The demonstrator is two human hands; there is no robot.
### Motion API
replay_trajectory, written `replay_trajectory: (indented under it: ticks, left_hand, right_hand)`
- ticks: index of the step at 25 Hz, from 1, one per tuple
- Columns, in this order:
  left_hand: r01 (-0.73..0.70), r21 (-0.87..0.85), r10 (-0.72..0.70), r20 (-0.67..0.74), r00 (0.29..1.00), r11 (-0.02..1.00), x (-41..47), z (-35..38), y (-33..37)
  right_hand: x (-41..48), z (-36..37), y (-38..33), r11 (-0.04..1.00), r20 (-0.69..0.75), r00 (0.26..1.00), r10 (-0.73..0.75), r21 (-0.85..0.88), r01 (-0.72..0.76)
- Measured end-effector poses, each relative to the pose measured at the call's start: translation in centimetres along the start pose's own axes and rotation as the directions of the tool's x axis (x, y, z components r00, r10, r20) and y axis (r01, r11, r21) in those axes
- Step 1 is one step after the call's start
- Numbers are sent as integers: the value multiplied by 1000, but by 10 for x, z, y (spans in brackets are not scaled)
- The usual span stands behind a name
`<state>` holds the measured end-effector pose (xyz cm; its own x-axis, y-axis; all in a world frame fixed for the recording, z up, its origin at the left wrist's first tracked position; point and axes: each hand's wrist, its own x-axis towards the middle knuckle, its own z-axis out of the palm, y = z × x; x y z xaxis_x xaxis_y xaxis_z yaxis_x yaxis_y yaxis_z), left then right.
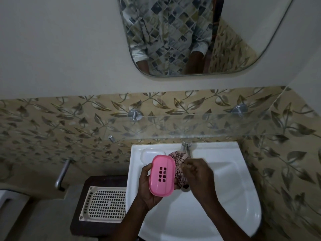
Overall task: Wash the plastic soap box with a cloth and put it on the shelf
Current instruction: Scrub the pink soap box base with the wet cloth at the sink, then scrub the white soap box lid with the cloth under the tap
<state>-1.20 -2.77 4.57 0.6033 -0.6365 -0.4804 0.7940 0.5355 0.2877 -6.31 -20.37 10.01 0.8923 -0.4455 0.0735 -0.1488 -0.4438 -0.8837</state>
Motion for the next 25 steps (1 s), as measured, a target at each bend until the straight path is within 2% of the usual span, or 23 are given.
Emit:
replay_trajectory:
  ticks: [3, 7, 10, 12, 13, 15, 16, 18, 20, 22, 24, 25]
  left_hand:
    - [7, 40, -7, -1, 1000, 999, -1, -4, -4]
    - [-30, 115, 30, 0, 1000, 993, -4, 2, -4]
    - [-32, 70, 30, 39, 999, 997, -5, 1, -1]
    - [-94, 27, 90, 106, 990, 995, -3, 0, 1]
    - [-156, 67, 150, 93, 984, 985, -1, -1, 4]
    - [-244, 281, 266, -42, 963, 928, 5, -6, 11]
    - [-253, 383, 319, -121, 940, 889, 8, -8, 14]
    - [-273, 475, 403, -195, 894, 836, 13, -11, 18]
    - [-293, 489, 446, -232, 864, 822, 15, -9, 20]
    - [-317, 487, 477, -248, 843, 814, 16, -5, 22]
    - [-354, 467, 498, -232, 835, 810, 14, -5, 20]
    - [-368, 449, 501, -225, 836, 815, 13, -6, 17]
  right_hand:
    - [-12, 5, -14, 951, 213, 965, 154, 234, -203]
    - [2, 5, -20, 894, 296, 911, 288, 259, -366]
    - [10, 3, -22, 796, 402, 868, 293, 400, -454]
    - [18, -3, -23, 731, 446, 856, 262, 487, -478]
    - [25, -9, -21, 705, 428, 868, 252, 534, -468]
    - [43, -30, -10, 662, 303, 909, 286, 623, -416]
    - [52, -44, 0, 651, 235, 919, 316, 651, -390]
    - [68, -71, 27, 646, 146, 918, 370, 670, -367]
    - [80, -92, 55, 699, 67, 911, 407, 620, -358]
    - [91, -99, 80, 845, -30, 933, 360, 434, -312]
    - [99, -89, 99, 975, -42, 978, 206, 94, -201]
    - [103, -81, 110, 986, -18, 993, 116, -121, -117]
